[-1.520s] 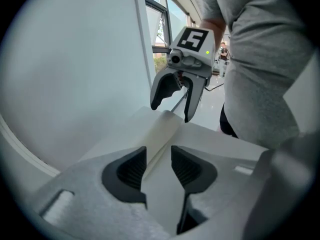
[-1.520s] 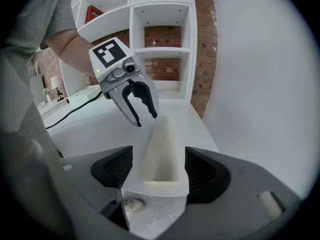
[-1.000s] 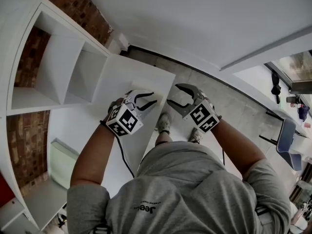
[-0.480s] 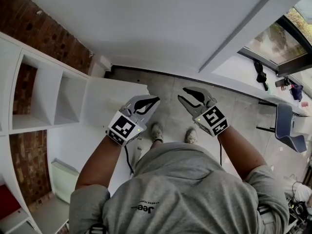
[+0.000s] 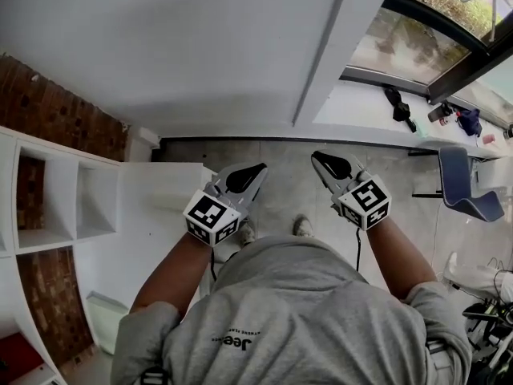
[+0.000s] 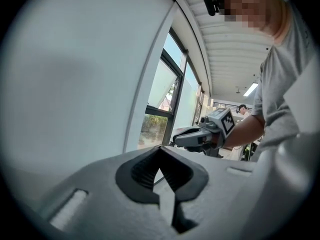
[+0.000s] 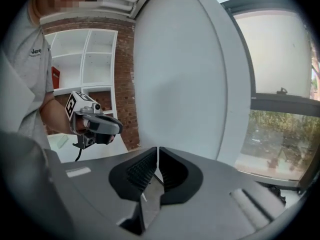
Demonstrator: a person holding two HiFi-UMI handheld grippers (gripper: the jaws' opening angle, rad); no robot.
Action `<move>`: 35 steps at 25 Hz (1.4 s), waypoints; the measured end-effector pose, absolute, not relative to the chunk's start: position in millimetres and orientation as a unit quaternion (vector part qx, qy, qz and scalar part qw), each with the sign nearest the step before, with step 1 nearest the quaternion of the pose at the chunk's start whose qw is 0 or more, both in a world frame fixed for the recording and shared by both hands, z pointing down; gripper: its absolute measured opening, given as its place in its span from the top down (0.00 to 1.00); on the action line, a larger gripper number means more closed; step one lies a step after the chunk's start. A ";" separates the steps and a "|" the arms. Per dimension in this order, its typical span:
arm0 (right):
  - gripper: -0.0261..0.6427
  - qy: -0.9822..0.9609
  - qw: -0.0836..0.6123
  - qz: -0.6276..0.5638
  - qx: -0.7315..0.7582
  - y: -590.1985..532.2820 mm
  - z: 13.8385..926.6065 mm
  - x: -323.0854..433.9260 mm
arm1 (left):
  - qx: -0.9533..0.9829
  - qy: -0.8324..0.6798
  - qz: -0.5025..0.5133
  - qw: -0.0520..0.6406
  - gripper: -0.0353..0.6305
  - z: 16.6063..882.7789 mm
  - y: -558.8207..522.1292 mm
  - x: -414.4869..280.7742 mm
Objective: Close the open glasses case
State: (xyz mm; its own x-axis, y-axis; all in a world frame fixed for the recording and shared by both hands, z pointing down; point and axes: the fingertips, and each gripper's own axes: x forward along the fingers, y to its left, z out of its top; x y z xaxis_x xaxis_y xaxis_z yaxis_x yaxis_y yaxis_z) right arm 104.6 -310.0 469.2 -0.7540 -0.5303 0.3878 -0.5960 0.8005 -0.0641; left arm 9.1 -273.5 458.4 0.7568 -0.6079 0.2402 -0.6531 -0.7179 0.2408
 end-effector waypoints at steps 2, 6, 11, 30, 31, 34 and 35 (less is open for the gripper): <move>0.95 -0.926 0.170 0.103 0.321 -312.4 466.9 130.6 | 0.926 -0.336 0.066 0.159 0.95 454.3 -278.4 28.0; 0.95 -0.914 0.150 0.130 0.354 -315.2 462.7 173.7 | 0.928 -0.331 0.054 0.161 0.95 447.1 -287.9 58.6; 0.95 -0.905 0.128 0.142 0.379 -318.7 456.1 205.8 | 0.930 -0.330 0.052 0.155 0.95 441.0 -294.3 81.5; 0.95 -0.905 0.110 0.146 0.384 -326.2 441.6 217.8 | 0.926 -0.345 0.025 0.153 0.95 422.5 -303.2 80.2; 0.95 -0.905 0.110 0.147 0.384 -326.6 441.6 217.4 | 0.926 -0.345 0.025 0.152 0.95 422.2 -302.9 80.1; 0.95 -0.905 0.111 0.144 0.384 -327.7 440.9 216.6 | 0.926 -0.344 0.025 0.150 0.95 421.1 -302.9 80.1; 0.95 -0.905 0.113 0.142 0.385 -328.1 440.3 216.5 | 0.927 -0.344 0.026 0.150 0.95 420.8 -302.9 80.2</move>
State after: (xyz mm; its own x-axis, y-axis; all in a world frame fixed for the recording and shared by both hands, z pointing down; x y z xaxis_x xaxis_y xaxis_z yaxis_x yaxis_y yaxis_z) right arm 216.5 -328.1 440.3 -0.6773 -0.6651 0.3144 -0.7295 0.6626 -0.1698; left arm 80.2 -302.9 420.8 0.7621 -0.6297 0.1504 -0.6450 -0.7185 0.2603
